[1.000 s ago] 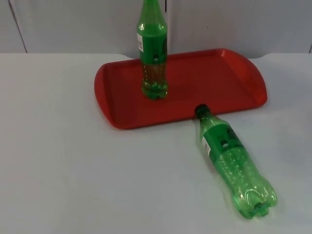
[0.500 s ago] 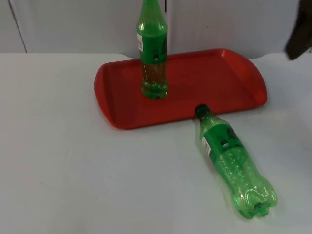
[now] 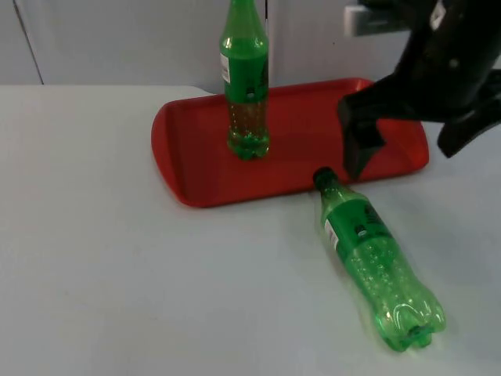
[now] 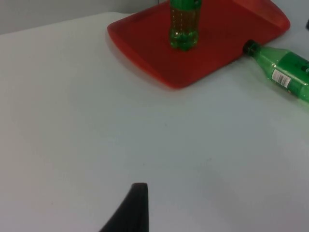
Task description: Place the bottle upright on the tray.
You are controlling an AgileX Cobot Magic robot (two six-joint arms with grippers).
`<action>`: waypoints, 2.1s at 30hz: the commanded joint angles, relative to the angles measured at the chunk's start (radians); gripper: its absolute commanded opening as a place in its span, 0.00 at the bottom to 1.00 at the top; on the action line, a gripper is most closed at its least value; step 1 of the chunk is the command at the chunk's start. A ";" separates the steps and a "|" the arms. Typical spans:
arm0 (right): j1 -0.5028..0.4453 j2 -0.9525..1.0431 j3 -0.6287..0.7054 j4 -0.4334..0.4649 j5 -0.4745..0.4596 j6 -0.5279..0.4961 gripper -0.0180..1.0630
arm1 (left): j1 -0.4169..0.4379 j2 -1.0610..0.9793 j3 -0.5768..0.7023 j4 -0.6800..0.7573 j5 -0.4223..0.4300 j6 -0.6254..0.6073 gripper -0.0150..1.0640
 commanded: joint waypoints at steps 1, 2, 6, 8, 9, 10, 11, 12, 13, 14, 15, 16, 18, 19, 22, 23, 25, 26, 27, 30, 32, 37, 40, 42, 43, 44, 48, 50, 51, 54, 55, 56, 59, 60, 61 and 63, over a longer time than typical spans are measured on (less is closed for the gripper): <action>0.018 0.041 -0.030 -0.017 -0.014 0.045 0.95 | 0.002 -0.003 0.003 0.002 -0.001 -0.003 0.99; 0.027 0.061 -0.044 -0.017 -0.018 0.068 0.95 | 0.002 -0.003 0.003 0.002 -0.001 -0.003 0.99; 0.036 0.120 -0.057 -0.018 -0.051 0.119 0.95 | 0.002 -0.003 0.003 0.002 -0.001 -0.003 0.99; 0.036 0.148 -0.057 -0.018 -0.064 0.147 0.95 | 0.002 -0.003 0.003 0.002 -0.001 -0.003 0.99; 0.036 0.148 -0.057 -0.018 -0.064 0.147 0.95 | 0.002 -0.003 0.003 0.002 -0.001 -0.003 0.99; 0.036 0.164 -0.057 -0.018 -0.066 0.151 0.95 | 0.002 -0.003 0.003 0.002 -0.001 -0.003 0.99; 0.033 0.177 -0.057 -0.028 -0.066 0.165 0.95 | 0.002 -0.003 0.003 0.002 -0.001 -0.003 0.99; 0.033 0.190 -0.057 -0.048 -0.070 0.183 0.95 | 0.002 -0.003 0.003 0.002 -0.001 -0.003 0.99; 0.033 0.201 -0.057 -0.065 -0.082 0.201 0.95 | 0.002 -0.003 0.003 0.002 -0.001 -0.003 0.99; 0.033 0.212 -0.057 -0.067 -0.092 0.209 0.95 | 0.002 -0.003 0.003 0.002 -0.001 -0.003 0.99; 0.033 0.212 -0.057 -0.067 -0.092 0.209 0.95 | 0.002 -0.003 0.003 0.002 -0.001 -0.003 0.99; 0.033 0.221 -0.057 -0.065 -0.106 0.209 0.95 | 0.002 -0.003 0.003 0.002 -0.001 -0.003 0.99; 0.033 0.239 -0.057 -0.065 -0.134 0.219 0.95 | 0.002 -0.003 0.003 0.002 -0.001 -0.003 0.99; 0.033 0.251 -0.057 -0.065 -0.147 0.225 0.95 | 0.002 -0.003 0.003 0.002 -0.001 -0.003 0.99; 0.033 0.275 -0.057 -0.065 -0.156 0.236 0.95 | 0.002 -0.003 0.003 0.002 -0.001 -0.003 0.99; 0.033 0.286 -0.057 -0.065 -0.159 0.236 0.95 | 0.002 -0.003 0.003 0.002 -0.001 -0.003 0.99; 0.033 0.296 -0.057 -0.065 -0.163 0.236 0.95 | 0.002 -0.003 0.003 0.002 -0.001 -0.003 0.99; 0.033 0.312 -0.057 -0.065 -0.168 0.236 0.95 | 0.002 -0.003 0.003 0.002 -0.001 -0.003 0.99; 0.033 0.315 -0.057 -0.065 -0.170 0.236 0.95 | 0.002 -0.003 0.003 0.002 -0.001 -0.003 0.99; 0.033 0.329 -0.057 -0.069 -0.197 0.236 0.95 | 0.002 -0.003 0.003 0.002 -0.001 -0.003 0.99; 0.033 0.341 -0.057 -0.069 -0.214 0.236 0.95 | 0.002 -0.003 0.003 0.002 -0.001 -0.003 0.99; 0.033 0.353 -0.055 -0.066 -0.237 0.236 0.90 | 0.002 -0.003 0.003 0.002 -0.001 -0.003 0.99; 0.035 0.353 -0.055 -0.066 -0.237 0.236 0.83 | 0.002 -0.003 0.003 0.002 -0.001 -0.003 0.99; 0.035 0.353 -0.055 -0.066 -0.235 0.236 0.79 | 0.002 -0.003 0.003 0.002 -0.001 -0.003 0.99; 0.035 0.353 -0.055 -0.066 -0.231 0.236 0.68 | 0.002 -0.003 0.003 0.002 -0.001 -0.003 0.99; 0.035 0.353 -0.055 -0.065 -0.229 0.236 0.59 | 0.002 -0.003 0.003 0.002 -0.001 -0.003 0.99; 0.035 0.353 -0.055 -0.065 -0.217 0.236 0.32 | 0.002 -0.003 0.003 0.002 -0.001 -0.003 0.99; 0.035 0.353 -0.055 -0.065 -0.212 0.236 0.08 | 0.002 -0.003 0.003 0.002 -0.001 -0.003 0.99; 0.035 0.353 -0.055 -0.065 -0.212 0.234 0.02 | 0.002 -0.003 0.003 0.002 -0.001 -0.003 0.99; 0.035 0.344 -0.055 -0.065 -0.210 0.232 0.02 | 0.002 -0.003 0.003 0.002 -0.001 -0.003 0.99; 0.035 0.337 -0.055 -0.065 -0.212 0.224 0.02 | 0.002 -0.003 0.003 0.002 -0.001 -0.003 0.99; 0.035 0.326 -0.055 -0.067 -0.216 0.212 0.02 | 0.002 -0.003 0.003 0.002 -0.001 -0.003 0.99; 0.035 0.291 -0.055 -0.096 -0.220 0.205 0.02 | 0.002 -0.003 0.003 0.002 -0.001 -0.003 0.99; 0.035 0.271 -0.055 -0.114 -0.222 0.205 0.02 | 0.002 -0.003 0.003 0.002 -0.001 -0.003 0.99; 0.035 0.248 -0.055 -0.136 -0.224 0.205 0.02 | 0.002 -0.003 0.003 0.002 -0.001 -0.003 0.99; 0.035 0.203 -0.055 -0.173 -0.231 0.205 0.02 | 0.002 -0.003 0.003 0.002 -0.001 -0.003 0.99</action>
